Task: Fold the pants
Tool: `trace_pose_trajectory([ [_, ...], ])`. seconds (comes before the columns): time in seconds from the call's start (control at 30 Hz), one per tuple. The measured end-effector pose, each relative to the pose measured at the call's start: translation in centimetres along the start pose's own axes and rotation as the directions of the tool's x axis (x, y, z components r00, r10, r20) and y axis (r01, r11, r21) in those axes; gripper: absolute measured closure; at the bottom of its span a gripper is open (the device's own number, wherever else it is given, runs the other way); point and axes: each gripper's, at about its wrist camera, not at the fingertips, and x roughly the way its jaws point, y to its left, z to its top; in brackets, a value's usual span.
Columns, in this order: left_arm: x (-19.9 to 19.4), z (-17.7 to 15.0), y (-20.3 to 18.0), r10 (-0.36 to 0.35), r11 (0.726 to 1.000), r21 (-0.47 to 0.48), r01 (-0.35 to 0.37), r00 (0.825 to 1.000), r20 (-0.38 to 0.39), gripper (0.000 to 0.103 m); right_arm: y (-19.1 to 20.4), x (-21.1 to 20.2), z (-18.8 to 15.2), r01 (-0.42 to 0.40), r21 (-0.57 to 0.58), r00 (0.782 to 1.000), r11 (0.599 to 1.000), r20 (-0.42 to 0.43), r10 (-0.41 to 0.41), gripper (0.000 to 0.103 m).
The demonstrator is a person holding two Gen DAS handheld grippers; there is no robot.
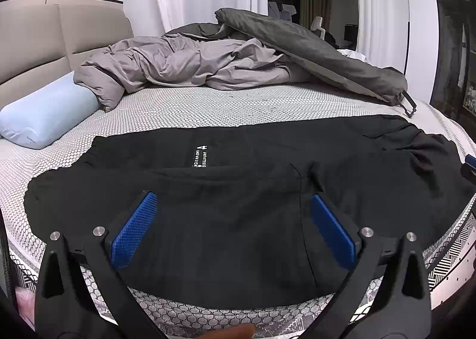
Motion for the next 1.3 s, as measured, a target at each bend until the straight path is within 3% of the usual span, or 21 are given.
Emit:
trace_pose_trajectory([
  [0.5,0.5,0.0,0.7,0.007,1.000,-0.014,-0.007,1.000,-0.022,0.001,0.4,0.2,0.0,0.006,-0.011,1.000,1.000,-0.017,-0.007,0.000],
  [1.13,1.6,0.0,1.3,-0.084,0.990,-0.125,0.070,0.990,-0.111,0.001,-0.1,0.1,0.0,0.014,-0.011,1.000,1.000,-0.012,-0.014,0.000],
  [1.3,1.6,-0.1,1.4,-0.072,0.991,-0.123,0.059,0.991,-0.112,0.001,-0.1,0.0,0.0,0.019,-0.011,1.000,1.000,-0.010,-0.019,0.000],
])
